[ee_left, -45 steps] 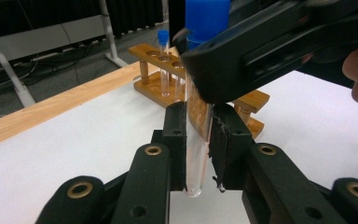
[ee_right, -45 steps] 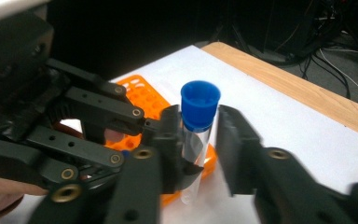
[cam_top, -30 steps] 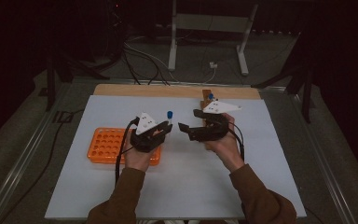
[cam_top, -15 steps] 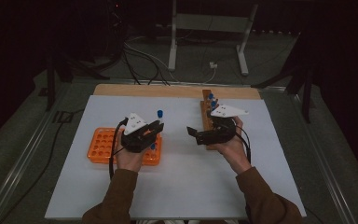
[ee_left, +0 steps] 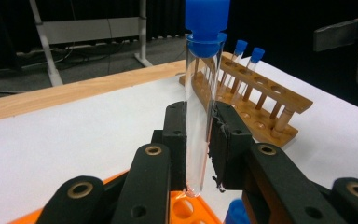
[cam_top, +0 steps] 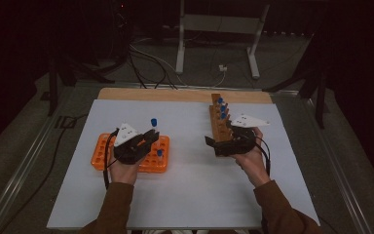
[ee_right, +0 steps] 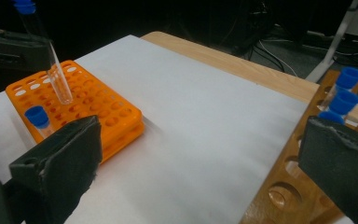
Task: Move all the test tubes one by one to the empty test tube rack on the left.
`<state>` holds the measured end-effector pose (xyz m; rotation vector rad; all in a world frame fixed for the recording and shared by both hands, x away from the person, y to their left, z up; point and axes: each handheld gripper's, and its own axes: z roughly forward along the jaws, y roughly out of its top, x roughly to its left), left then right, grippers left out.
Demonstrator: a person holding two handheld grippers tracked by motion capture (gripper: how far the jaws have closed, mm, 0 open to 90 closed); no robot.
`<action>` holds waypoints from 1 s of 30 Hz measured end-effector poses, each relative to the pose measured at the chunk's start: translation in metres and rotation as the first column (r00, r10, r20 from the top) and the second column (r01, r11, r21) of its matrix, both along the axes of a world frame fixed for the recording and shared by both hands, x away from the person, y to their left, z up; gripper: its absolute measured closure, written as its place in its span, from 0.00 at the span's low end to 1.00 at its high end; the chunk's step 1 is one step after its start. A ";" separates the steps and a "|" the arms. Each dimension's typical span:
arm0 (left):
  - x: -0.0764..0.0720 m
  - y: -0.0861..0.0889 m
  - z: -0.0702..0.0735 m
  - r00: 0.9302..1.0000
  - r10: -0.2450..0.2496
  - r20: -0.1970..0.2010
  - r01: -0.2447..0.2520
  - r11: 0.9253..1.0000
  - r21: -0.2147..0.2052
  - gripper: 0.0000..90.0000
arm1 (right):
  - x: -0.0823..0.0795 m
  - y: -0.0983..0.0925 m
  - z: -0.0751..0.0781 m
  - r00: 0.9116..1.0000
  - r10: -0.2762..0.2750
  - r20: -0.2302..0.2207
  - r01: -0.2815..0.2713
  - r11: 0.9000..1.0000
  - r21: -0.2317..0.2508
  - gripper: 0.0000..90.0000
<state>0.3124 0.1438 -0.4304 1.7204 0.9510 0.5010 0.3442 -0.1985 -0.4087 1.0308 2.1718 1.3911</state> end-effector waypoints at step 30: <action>-0.023 0.016 -0.028 0.999 0.011 -0.032 -0.011 1.000 0.002 0.87 | -0.022 -0.039 -0.023 0.999 -0.053 -0.009 0.053 0.999 0.004 0.00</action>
